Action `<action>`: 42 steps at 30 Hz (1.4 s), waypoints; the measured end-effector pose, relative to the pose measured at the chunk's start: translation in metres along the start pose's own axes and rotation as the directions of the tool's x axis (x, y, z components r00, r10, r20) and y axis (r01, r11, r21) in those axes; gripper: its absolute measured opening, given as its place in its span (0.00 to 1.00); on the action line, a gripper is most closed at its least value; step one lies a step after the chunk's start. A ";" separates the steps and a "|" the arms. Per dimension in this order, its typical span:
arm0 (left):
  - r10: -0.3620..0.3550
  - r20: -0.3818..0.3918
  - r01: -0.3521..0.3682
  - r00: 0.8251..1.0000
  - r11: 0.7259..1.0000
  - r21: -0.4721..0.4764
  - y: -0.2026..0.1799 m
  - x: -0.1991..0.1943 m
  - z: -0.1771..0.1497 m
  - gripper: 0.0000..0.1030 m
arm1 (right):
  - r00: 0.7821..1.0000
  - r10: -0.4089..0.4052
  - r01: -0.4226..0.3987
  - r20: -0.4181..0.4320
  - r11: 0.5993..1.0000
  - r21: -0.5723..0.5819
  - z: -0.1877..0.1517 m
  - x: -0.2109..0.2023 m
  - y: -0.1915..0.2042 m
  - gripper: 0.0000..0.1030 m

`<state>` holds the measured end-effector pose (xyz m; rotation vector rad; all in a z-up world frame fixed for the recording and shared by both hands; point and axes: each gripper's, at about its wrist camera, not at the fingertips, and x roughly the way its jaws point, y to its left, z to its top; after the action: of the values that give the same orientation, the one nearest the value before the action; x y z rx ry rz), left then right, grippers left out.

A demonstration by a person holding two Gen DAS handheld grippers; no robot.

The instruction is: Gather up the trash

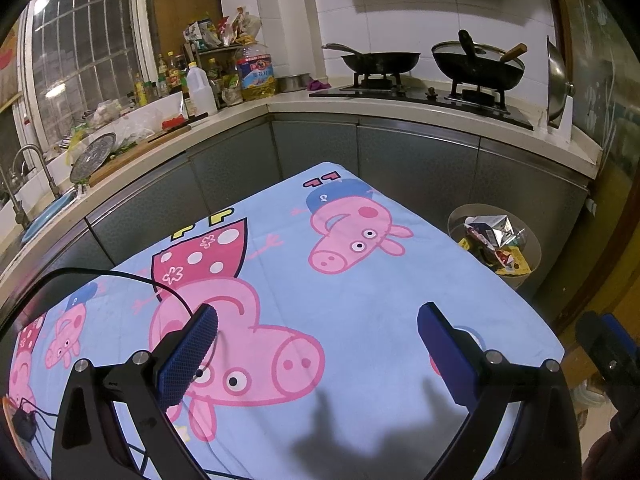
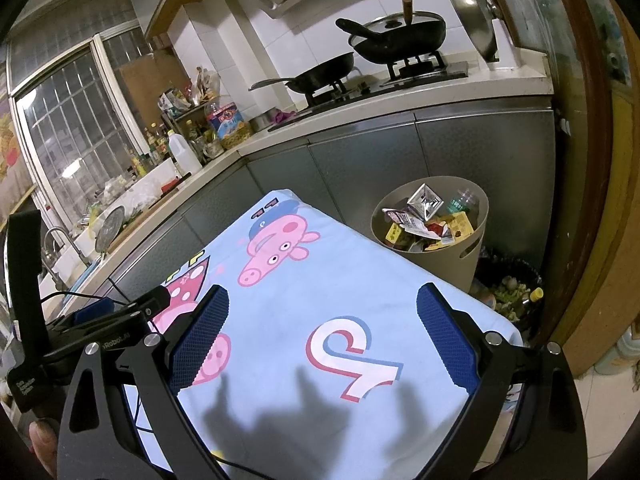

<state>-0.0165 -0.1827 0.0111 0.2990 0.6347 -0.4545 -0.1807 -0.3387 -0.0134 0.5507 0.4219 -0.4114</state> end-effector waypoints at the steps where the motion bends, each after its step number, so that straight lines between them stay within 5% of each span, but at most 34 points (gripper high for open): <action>1: 0.001 0.000 -0.001 1.000 1.000 -0.001 0.000 0.000 0.000 0.97 | 1.000 0.000 0.000 0.000 1.000 0.001 -0.001 0.000 0.000 0.91; 42: 0.030 -0.098 -0.032 0.995 0.999 -0.020 0.001 0.024 -0.010 0.97 | 1.000 0.005 -0.005 -0.027 1.000 0.008 -0.019 0.006 0.001 0.91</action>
<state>-0.0041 -0.1855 -0.0118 0.3113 0.7287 -0.4048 -0.1800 -0.3284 -0.0307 0.5651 0.4448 -0.4015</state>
